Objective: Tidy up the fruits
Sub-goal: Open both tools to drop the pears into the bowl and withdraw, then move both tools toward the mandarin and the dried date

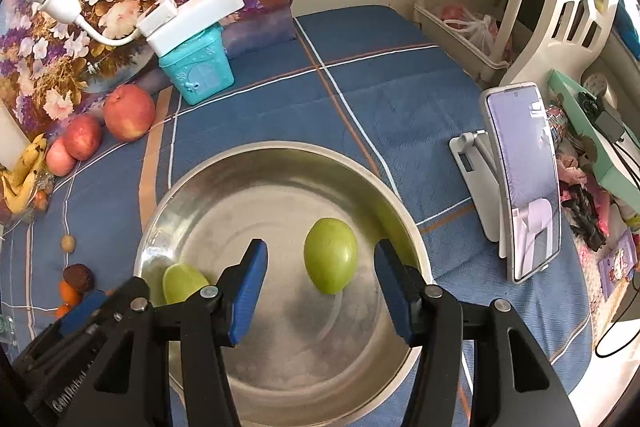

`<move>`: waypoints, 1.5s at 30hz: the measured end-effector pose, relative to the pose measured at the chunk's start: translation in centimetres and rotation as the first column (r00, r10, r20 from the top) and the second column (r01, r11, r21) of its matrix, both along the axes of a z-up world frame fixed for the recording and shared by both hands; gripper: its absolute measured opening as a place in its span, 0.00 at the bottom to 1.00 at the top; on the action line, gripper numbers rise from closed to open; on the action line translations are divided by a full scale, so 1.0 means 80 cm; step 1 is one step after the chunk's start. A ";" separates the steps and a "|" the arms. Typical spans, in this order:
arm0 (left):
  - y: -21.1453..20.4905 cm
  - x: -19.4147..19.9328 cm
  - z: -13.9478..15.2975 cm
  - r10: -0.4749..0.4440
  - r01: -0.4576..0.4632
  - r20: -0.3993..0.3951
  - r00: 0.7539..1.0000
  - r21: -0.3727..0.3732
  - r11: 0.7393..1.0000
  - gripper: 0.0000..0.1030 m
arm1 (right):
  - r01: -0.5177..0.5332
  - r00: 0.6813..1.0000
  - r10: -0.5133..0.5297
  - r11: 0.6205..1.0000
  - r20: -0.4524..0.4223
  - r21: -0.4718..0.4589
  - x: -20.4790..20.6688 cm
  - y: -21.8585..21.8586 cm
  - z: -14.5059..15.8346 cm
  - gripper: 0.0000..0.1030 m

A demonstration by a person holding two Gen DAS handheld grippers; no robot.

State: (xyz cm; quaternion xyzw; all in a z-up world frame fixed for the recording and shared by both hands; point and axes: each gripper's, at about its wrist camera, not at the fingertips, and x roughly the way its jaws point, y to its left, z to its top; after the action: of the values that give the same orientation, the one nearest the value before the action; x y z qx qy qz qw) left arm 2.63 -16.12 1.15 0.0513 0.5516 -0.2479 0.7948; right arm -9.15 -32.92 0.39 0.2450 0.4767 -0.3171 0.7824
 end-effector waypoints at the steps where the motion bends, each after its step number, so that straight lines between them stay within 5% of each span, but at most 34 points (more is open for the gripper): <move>1: 0.007 0.003 0.002 0.010 -0.011 0.014 1.000 0.011 1.000 0.71 | -0.003 1.000 0.003 1.000 0.000 0.000 0.000 0.001 0.000 0.55; 7: 0.035 0.019 0.010 0.049 -0.058 0.103 0.993 0.087 0.995 0.83 | -0.027 1.000 0.027 1.000 -0.014 -0.010 0.006 0.011 0.000 0.55; 11: 0.055 0.026 0.015 0.077 -0.094 0.148 0.986 0.109 0.990 1.00 | -0.042 0.999 0.042 0.999 -0.027 -0.016 0.010 0.016 -0.002 0.55; 22: 0.119 0.025 0.017 0.124 -0.157 0.212 0.969 0.150 0.976 1.00 | -0.080 0.995 0.078 0.996 -0.055 -0.036 0.017 0.033 -0.005 0.56; 25: 0.132 0.024 0.019 0.135 -0.165 0.209 0.969 0.135 0.977 1.00 | -0.090 0.994 0.087 0.995 -0.064 -0.044 0.019 0.040 -0.005 0.68; 34: 0.170 0.032 0.018 0.184 -0.204 0.186 0.965 0.098 0.974 1.00 | -0.137 0.987 0.131 0.989 -0.090 -0.055 0.028 0.063 -0.012 0.70; 37: 0.176 0.037 0.020 0.201 -0.218 0.182 0.963 0.076 0.973 1.00 | -0.145 0.986 0.140 0.988 -0.090 -0.054 0.033 0.069 -0.015 0.88; 45: 0.190 0.048 0.019 0.227 -0.239 0.171 0.959 0.056 0.969 1.00 | -0.162 0.986 0.160 0.986 -0.046 -0.043 0.040 0.085 -0.018 0.90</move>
State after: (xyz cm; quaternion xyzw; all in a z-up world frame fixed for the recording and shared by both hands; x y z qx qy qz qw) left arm 6.45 -0.95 2.69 0.0362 0.4961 -0.1263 0.8583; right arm -5.96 -26.10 -1.08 0.1808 0.5039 -0.2690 0.8007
